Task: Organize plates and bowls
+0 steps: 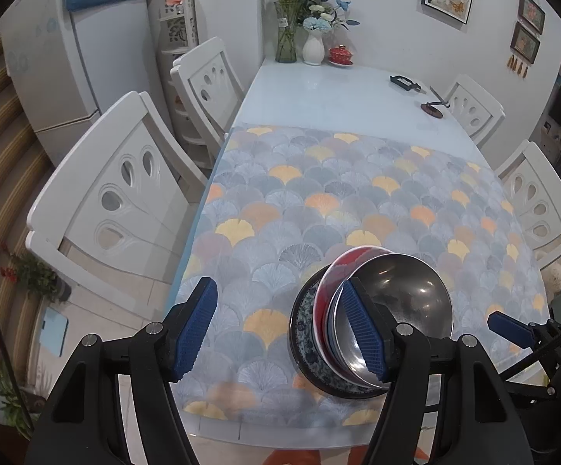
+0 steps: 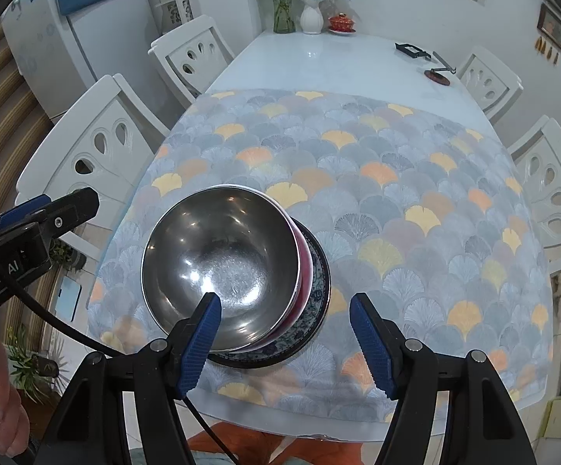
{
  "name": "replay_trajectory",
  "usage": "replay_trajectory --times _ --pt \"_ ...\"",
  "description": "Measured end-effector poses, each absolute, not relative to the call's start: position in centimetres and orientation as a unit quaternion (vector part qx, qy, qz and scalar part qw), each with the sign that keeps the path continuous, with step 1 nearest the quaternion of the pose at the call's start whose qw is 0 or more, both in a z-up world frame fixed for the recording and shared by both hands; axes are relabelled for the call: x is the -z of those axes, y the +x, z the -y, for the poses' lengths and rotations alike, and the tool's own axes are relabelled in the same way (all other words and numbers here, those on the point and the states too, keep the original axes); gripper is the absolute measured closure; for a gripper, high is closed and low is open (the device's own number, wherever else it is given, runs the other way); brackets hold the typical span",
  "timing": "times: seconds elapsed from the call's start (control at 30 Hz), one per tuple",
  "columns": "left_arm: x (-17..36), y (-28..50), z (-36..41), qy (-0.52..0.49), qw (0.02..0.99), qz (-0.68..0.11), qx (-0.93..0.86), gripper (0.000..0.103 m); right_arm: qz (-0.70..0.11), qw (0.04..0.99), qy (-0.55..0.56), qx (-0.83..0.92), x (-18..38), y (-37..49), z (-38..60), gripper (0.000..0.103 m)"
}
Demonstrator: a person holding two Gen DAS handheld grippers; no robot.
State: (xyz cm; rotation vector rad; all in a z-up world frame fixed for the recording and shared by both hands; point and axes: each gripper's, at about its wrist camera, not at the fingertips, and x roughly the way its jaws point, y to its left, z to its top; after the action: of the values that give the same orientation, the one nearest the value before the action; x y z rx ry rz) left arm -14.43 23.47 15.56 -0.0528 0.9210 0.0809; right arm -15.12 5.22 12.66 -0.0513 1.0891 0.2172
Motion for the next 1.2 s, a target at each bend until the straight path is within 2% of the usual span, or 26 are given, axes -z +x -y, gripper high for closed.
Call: replay_trajectory --times 1.2 --pt "-15.12 -14.10 -23.15 -0.011 0.892 -0.451 -0.033 0.038 -0.526 0.845 0.013 -0.096 -11.80 -14.72 -4.59 0.036"
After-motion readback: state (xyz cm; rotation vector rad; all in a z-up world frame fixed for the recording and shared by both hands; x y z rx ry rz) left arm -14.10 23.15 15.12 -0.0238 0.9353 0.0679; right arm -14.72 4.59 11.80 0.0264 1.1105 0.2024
